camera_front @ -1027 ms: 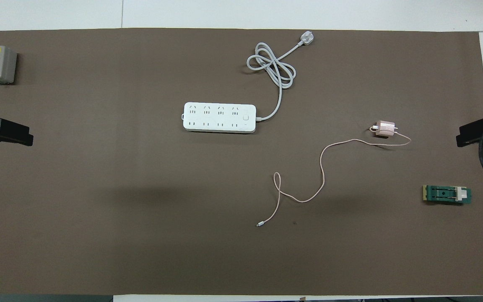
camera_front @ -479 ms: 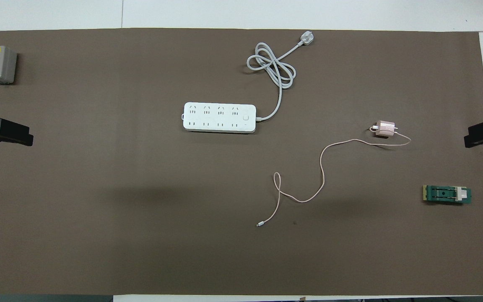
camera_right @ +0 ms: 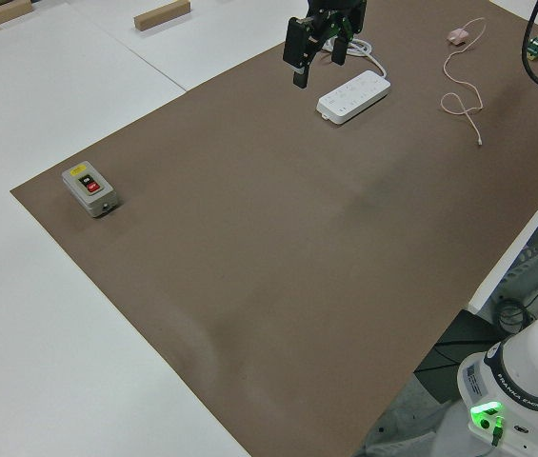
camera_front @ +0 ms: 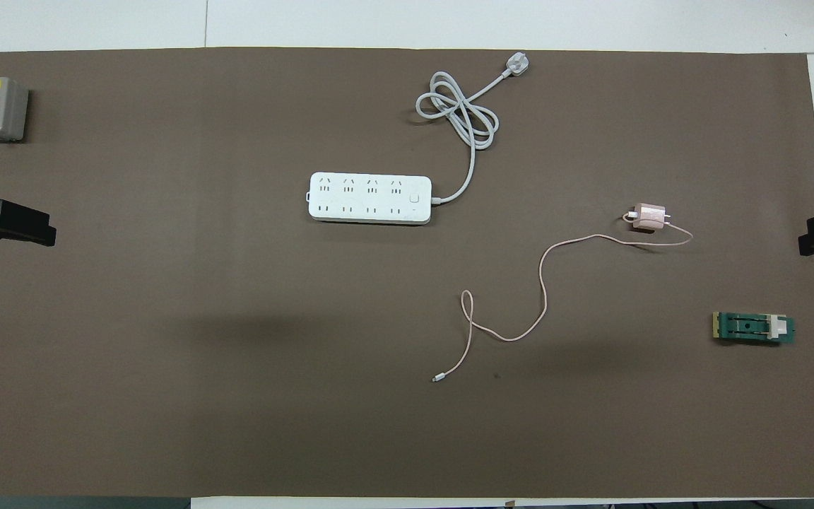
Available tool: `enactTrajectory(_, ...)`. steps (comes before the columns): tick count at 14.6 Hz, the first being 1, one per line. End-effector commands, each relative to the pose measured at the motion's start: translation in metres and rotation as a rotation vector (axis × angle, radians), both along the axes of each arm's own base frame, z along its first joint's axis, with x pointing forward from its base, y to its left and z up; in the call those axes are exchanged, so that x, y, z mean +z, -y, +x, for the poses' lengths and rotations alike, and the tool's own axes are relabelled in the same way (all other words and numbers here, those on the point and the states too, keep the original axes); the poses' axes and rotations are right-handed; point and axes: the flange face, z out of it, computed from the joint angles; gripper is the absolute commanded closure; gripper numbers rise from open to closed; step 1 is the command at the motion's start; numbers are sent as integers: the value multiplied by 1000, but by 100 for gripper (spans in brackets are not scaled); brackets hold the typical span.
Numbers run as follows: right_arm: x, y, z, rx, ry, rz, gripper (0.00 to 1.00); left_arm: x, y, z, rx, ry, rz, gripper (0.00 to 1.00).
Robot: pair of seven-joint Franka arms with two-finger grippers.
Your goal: Plug charger into power strip
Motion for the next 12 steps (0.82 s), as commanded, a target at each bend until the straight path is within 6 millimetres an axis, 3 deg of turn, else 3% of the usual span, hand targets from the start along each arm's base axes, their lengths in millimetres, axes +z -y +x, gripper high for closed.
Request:
enactTrajectory(1, -15, 27, -5, -140, -2, 38, 0, 0, 1, -8, 11, 1, -7, 0)
enactTrajectory(4, -43, 42, 0, -342, -6, 71, 0, 0, 1, -8, 11, 1, -7, 0)
enactTrajectory(8, -94, 57, 28, -701, -59, 178, 0, 0, 1, -8, 11, 1, -7, 0)
enactTrajectory(12, -138, 61, 55, -907, -92, 254, 0, 0, 1, -8, 11, 1, -7, 0)
